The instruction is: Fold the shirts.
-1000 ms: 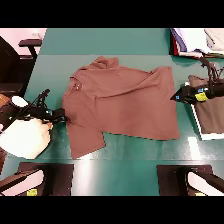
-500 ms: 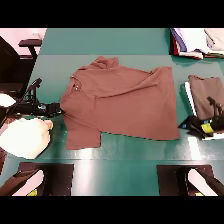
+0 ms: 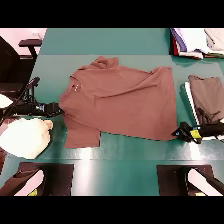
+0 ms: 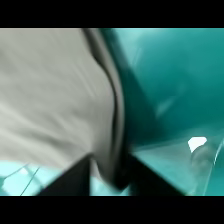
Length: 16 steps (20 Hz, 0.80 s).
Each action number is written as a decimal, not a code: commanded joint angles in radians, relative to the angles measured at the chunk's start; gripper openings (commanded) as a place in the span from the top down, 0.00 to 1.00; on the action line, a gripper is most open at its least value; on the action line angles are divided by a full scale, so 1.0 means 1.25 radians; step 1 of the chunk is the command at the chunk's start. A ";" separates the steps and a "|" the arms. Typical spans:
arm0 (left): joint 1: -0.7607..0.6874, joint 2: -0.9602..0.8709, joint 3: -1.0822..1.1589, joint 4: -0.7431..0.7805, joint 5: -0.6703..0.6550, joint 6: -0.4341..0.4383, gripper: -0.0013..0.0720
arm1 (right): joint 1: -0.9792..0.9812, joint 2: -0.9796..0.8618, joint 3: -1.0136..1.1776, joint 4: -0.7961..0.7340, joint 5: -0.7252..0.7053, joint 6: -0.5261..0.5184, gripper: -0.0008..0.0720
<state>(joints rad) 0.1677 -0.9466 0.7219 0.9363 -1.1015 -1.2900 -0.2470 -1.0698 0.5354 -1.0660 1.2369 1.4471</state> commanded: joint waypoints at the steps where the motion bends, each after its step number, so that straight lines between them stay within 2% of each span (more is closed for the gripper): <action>1: 0.000 0.005 0.002 -0.001 -0.009 0.000 0.95 | 0.106 -0.058 0.069 0.013 -0.068 -0.002 0.96; 4: 0.000 0.065 0.069 0.004 -0.014 -0.004 0.95 | 0.157 -0.034 0.175 0.013 -0.042 -0.019 0.96; 6: 0.000 0.110 0.181 0.005 -0.040 -0.018 0.95 | 0.161 0.032 0.282 0.013 -0.016 -0.019 0.96; 10: 0.000 0.157 0.520 0.005 -0.093 -0.045 0.95 | 0.119 0.176 0.572 0.013 -0.005 -0.019 0.97; 16: 0.000 0.162 1.035 0.005 -0.067 -0.124 0.95 | 0.012 0.268 0.977 0.013 0.030 -0.019 0.97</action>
<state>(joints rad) 0.1677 -0.7502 1.7512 0.9386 -1.2030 -1.3918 -0.1780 -0.7830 1.5410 -1.0485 1.2491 1.4223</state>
